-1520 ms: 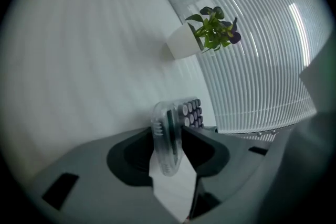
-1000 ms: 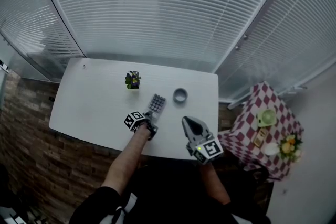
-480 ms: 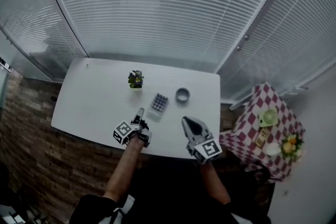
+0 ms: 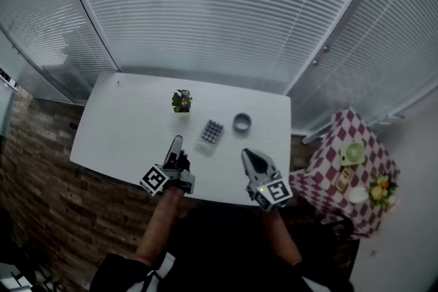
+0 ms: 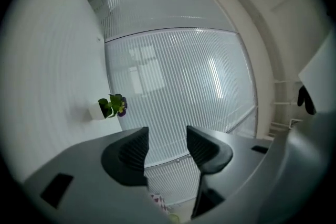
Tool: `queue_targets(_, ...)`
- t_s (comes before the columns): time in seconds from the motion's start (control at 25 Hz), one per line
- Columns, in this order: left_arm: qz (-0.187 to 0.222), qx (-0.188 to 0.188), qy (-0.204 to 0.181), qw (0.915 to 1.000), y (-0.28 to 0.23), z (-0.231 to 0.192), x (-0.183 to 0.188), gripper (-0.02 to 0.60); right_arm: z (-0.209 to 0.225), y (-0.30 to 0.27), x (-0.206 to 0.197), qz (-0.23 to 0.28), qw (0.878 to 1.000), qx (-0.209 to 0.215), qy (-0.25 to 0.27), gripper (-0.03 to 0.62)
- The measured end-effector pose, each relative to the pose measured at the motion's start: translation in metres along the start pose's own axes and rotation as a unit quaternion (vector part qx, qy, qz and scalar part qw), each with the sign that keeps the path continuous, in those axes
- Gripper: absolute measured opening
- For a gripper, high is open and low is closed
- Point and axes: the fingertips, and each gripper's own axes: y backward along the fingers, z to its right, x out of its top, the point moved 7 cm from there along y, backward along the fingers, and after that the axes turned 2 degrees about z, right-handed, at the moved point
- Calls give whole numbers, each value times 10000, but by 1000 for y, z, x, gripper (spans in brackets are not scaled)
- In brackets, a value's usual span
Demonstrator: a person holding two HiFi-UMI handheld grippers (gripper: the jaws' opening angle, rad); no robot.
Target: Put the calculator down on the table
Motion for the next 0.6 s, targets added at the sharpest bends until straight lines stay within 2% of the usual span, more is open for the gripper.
queue_targets(0.16, 105, -105, -109, 9998, 12, 0, 1, 210, -5, 1, 0, 138, 9998, 88, 102, 5)
queue_targets(0.32, 78, -64, -167, 9998, 15, -1, 0, 213, -4, 1, 2, 240, 9995, -26, 190, 5)
queue_targets(0.6, 182, -87, -129, 9997, 22, 1, 5, 216, -4, 7, -5, 77, 9996, -155, 220, 5)
